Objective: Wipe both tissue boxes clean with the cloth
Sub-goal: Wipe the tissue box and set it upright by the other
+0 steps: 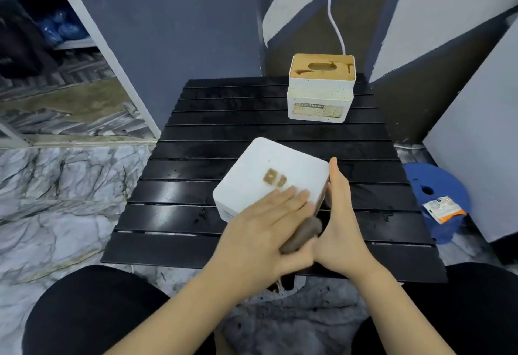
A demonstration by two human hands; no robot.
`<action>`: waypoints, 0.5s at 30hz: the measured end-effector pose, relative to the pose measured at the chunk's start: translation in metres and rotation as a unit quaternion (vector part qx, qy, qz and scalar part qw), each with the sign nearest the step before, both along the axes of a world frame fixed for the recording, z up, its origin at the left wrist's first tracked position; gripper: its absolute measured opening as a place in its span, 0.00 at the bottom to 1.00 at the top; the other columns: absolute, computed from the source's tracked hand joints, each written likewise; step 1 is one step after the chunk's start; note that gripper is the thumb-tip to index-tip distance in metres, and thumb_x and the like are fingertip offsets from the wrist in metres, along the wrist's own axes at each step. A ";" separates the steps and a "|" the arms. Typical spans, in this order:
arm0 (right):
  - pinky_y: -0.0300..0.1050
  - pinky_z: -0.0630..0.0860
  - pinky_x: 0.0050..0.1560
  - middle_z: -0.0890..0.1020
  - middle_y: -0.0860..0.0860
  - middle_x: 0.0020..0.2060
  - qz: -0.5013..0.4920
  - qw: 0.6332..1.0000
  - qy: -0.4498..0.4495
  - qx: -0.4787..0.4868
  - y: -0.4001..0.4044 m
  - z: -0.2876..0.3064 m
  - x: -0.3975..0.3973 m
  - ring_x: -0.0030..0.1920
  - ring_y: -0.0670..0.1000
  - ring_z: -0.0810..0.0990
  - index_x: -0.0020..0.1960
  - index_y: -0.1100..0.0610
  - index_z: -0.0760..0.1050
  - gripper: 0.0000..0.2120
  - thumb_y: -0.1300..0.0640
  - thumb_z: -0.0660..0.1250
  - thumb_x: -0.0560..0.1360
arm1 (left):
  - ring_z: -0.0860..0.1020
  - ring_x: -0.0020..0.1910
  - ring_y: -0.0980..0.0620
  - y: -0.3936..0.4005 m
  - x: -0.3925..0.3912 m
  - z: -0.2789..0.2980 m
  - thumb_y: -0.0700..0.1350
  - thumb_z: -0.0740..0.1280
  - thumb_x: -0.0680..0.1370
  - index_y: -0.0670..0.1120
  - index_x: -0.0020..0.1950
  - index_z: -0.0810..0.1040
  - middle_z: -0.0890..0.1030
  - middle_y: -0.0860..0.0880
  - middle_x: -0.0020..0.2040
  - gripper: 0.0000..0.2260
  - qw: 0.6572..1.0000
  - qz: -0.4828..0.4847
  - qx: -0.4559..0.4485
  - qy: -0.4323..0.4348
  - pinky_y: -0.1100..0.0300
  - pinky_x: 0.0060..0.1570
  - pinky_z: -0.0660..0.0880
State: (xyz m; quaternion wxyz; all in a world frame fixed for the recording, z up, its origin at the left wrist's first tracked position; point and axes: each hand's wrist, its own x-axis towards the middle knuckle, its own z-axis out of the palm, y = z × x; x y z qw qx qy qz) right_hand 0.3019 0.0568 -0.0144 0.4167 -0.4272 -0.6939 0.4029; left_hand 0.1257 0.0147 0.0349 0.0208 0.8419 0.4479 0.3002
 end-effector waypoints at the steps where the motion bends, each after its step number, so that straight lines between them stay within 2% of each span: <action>1: 0.58 0.60 0.80 0.55 0.41 0.79 0.002 1.000 0.001 -0.005 -0.001 0.002 0.000 0.81 0.47 0.57 0.84 0.47 0.38 0.73 0.50 0.87 0.56 | 0.77 0.69 0.53 -0.005 -0.014 -0.002 0.53 0.68 0.79 0.43 0.61 0.84 0.82 0.49 0.65 0.18 1.000 -0.005 0.021 -0.023 0.52 0.70 0.72; 3: 0.57 0.59 0.80 0.52 0.37 0.79 0.002 1.000 0.003 -0.012 -0.002 0.007 -0.001 0.81 0.44 0.55 0.84 0.45 0.37 0.77 0.42 0.87 0.52 | 0.80 0.63 0.58 -0.008 -0.036 0.000 0.52 0.69 0.78 0.43 0.56 0.86 0.84 0.52 0.60 0.15 0.996 0.029 0.038 -0.074 0.53 0.64 0.77; 5: 0.58 0.59 0.80 0.51 0.36 0.79 0.001 1.000 -0.003 -0.016 -0.004 0.010 -0.002 0.81 0.42 0.53 0.83 0.44 0.37 0.78 0.39 0.87 0.51 | 0.81 0.53 0.63 -0.001 -0.050 0.007 0.53 0.66 0.79 0.44 0.57 0.85 0.85 0.56 0.55 0.16 0.980 0.131 0.039 -0.143 0.55 0.56 0.80; 7: 0.59 0.59 0.80 0.51 0.35 0.79 -0.002 1.000 -0.007 -0.019 -0.005 0.011 -0.002 0.81 0.42 0.53 0.83 0.43 0.36 0.78 0.39 0.87 0.51 | 0.80 0.49 0.65 0.012 -0.052 0.024 0.54 0.65 0.80 0.47 0.67 0.80 0.84 0.59 0.55 0.19 0.948 0.221 0.023 -0.228 0.61 0.53 0.79; 8: 0.59 0.58 0.80 0.50 0.34 0.79 -0.003 1.000 -0.007 -0.021 -0.005 0.011 -0.002 0.81 0.41 0.52 0.83 0.43 0.36 0.78 0.38 0.87 0.51 | 0.79 0.51 0.66 0.018 -0.050 0.033 0.55 0.65 0.80 0.51 0.73 0.75 0.82 0.62 0.57 0.22 0.937 0.228 -0.009 -0.264 0.67 0.54 0.77; 9: 0.58 0.58 0.81 0.50 0.34 0.79 -0.006 1.000 -0.009 -0.025 -0.006 0.012 -0.002 0.81 0.41 0.52 0.83 0.43 0.36 0.78 0.37 0.87 0.51 | 0.77 0.57 0.68 0.023 -0.042 0.039 0.57 0.65 0.81 0.56 0.78 0.67 0.79 0.65 0.62 0.25 0.935 0.202 -0.062 -0.283 0.71 0.59 0.73; 10: 0.56 0.58 0.80 0.50 0.34 0.79 -0.007 1.000 -0.010 -0.028 -0.006 0.013 -0.002 0.81 0.41 0.52 0.83 0.43 0.36 0.78 0.37 0.87 0.51 | 0.72 0.68 0.66 0.026 -0.030 0.044 0.58 0.63 0.81 0.60 0.81 0.60 0.74 0.66 0.69 0.29 0.945 0.149 -0.119 -0.267 0.69 0.67 0.68; 11: 0.53 0.59 0.80 0.50 0.35 0.80 -0.007 1.000 -0.012 -0.028 -0.006 0.015 -0.002 0.81 0.41 0.53 0.83 0.44 0.36 0.77 0.38 0.87 0.52 | 0.63 0.77 0.62 0.029 -0.016 0.044 0.60 0.61 0.81 0.61 0.82 0.54 0.66 0.63 0.77 0.30 0.964 0.084 -0.155 -0.197 0.61 0.75 0.61; 12: 0.49 0.61 0.79 0.51 0.36 0.80 -0.002 1.000 -0.017 -0.022 -0.006 0.015 -0.002 0.81 0.41 0.55 0.84 0.46 0.39 0.76 0.42 0.88 0.53 | 0.53 0.81 0.57 0.031 0.000 0.041 0.63 0.56 0.82 0.61 0.82 0.50 0.58 0.60 0.81 0.30 0.983 0.038 -0.157 -0.082 0.52 0.79 0.54; 13: 0.44 0.64 0.77 0.52 0.38 0.80 0.001 1.000 -0.023 -0.012 -0.005 0.015 -0.002 0.80 0.41 0.57 0.84 0.47 0.41 0.74 0.47 0.88 0.54 | 0.48 0.82 0.53 0.032 0.013 0.033 0.64 0.52 0.82 0.61 0.82 0.48 0.54 0.56 0.83 0.30 0.990 0.022 -0.136 0.030 0.46 0.80 0.49; 14: 0.41 0.66 0.75 0.54 0.39 0.80 0.002 1.000 -0.025 -0.005 -0.005 0.015 -0.001 0.80 0.40 0.59 0.84 0.48 0.43 0.72 0.52 0.89 0.54 | 0.46 0.83 0.49 0.033 0.022 0.028 0.64 0.50 0.83 0.61 0.82 0.48 0.52 0.54 0.84 0.29 0.986 0.035 -0.127 0.102 0.44 0.80 0.45; 15: 0.42 0.67 0.75 0.54 0.40 0.80 -0.001 1.000 -0.025 -0.006 -0.005 0.016 -0.001 0.79 0.40 0.60 0.84 0.48 0.43 0.72 0.53 0.89 0.55 | 0.45 0.83 0.48 0.039 0.027 0.024 0.63 0.50 0.83 0.62 0.82 0.48 0.51 0.53 0.84 0.28 0.980 0.062 -0.132 0.133 0.45 0.80 0.43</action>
